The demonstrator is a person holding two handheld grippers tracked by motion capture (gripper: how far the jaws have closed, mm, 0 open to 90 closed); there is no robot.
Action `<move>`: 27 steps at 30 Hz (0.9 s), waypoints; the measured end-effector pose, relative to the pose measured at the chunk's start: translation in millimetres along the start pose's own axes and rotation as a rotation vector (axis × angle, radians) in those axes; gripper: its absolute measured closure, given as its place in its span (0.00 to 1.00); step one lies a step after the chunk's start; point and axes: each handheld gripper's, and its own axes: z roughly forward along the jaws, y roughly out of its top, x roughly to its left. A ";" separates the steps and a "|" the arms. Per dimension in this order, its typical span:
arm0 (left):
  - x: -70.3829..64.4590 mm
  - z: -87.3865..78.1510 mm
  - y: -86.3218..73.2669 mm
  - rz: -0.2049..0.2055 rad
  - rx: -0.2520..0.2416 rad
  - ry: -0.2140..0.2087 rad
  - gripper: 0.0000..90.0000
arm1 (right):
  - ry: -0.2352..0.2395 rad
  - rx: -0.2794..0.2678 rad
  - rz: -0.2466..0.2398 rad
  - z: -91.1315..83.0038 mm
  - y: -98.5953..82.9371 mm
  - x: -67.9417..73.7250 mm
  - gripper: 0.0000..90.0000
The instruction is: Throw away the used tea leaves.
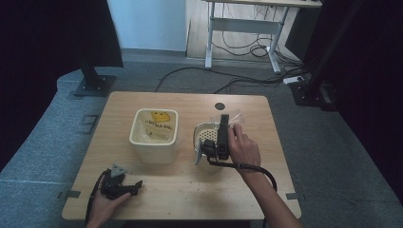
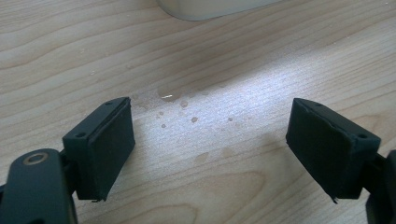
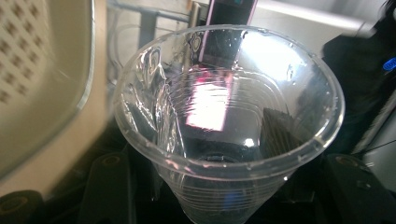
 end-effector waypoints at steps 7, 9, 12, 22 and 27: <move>-0.1 0.2 0.1 0.000 0.002 0.001 0.17 | 0.155 -0.053 0.306 0.2 -12.0 -5.3 0.48; -0.2 0.3 0.1 0.002 0.002 0.001 0.17 | 0.203 -0.064 0.414 0.5 -16.5 -7.5 0.48; -0.3 0.5 0.1 0.003 0.006 0.001 0.17 | 0.280 -0.096 0.591 1.0 -22.4 -10.1 0.48; 0.1 0.3 -0.5 -0.001 0.005 0.000 0.17 | 0.516 -0.235 1.178 6.4 -48.7 -27.8 0.48; -0.1 0.4 -0.4 0.000 0.005 -0.001 0.17 | 0.591 -0.281 1.286 8.6 -55.4 -27.7 0.48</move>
